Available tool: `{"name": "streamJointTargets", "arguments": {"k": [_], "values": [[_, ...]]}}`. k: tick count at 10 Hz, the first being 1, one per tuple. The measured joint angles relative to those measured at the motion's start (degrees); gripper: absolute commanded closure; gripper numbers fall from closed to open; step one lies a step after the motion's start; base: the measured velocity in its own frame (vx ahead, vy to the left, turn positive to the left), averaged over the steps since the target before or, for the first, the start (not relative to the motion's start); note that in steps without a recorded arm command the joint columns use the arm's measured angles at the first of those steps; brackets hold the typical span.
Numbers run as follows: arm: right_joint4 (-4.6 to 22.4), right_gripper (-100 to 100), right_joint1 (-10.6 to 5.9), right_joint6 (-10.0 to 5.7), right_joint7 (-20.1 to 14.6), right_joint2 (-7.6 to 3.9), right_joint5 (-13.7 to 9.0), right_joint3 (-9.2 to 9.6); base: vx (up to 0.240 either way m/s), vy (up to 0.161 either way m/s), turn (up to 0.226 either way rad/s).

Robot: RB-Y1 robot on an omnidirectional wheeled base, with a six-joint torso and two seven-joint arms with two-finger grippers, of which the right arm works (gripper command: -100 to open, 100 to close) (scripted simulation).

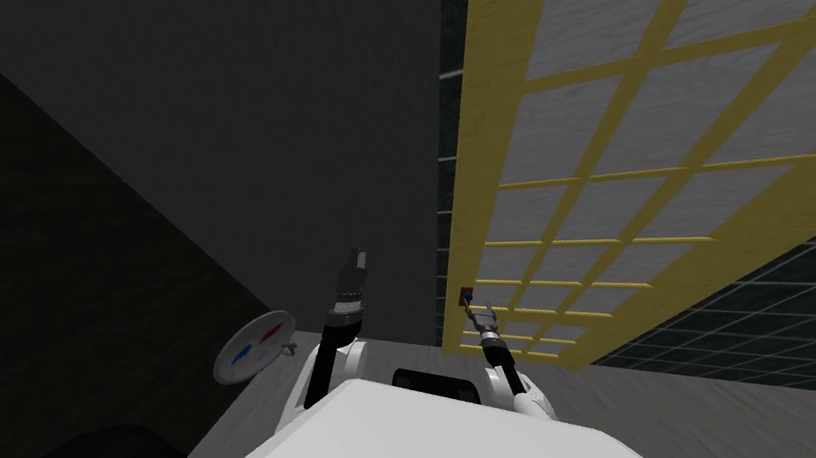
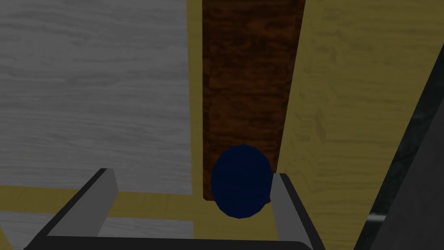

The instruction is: Pull the door open

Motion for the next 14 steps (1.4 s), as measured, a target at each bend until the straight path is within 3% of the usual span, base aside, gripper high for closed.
{"name": "streamJointTargets", "arguments": {"k": [1,2,3,9,10,12,13,14], "values": [[-1.91,-100,0.94,0.99,-0.27,0.46,0.28,0.38,0.089,0.021,0.027],[-2.72,-100,0.15,1.94,-0.35,1.27,0.46,0.77,0.04,0.003,-0.032],[-2.71,100,0.21,2.08,-0.33,1.25,0.44,0.73,-0.019,-0.001,0.032],[-2.66,100,0.13,1.91,-0.34,1.51,0.55,0.94,-0.012,0.005,0.015],[-5.83,100,2.22,2.84,-1.74,1.69,0.61,1.46,-0.068,0.011,0.021],[-4.3,100,1.55,2.5,-2.86,0.96,0.1,1.17,-0.055,0.004,0.037],[-6.99,100,3.46,3.49,-4.75,0.84,-0.03,1.67,-0.072,0.012,0.017],[-4.59,100,2.18,2.65,-5.29,0.35,-0.74,1.05,-0.04,0.019,0.042]]}}
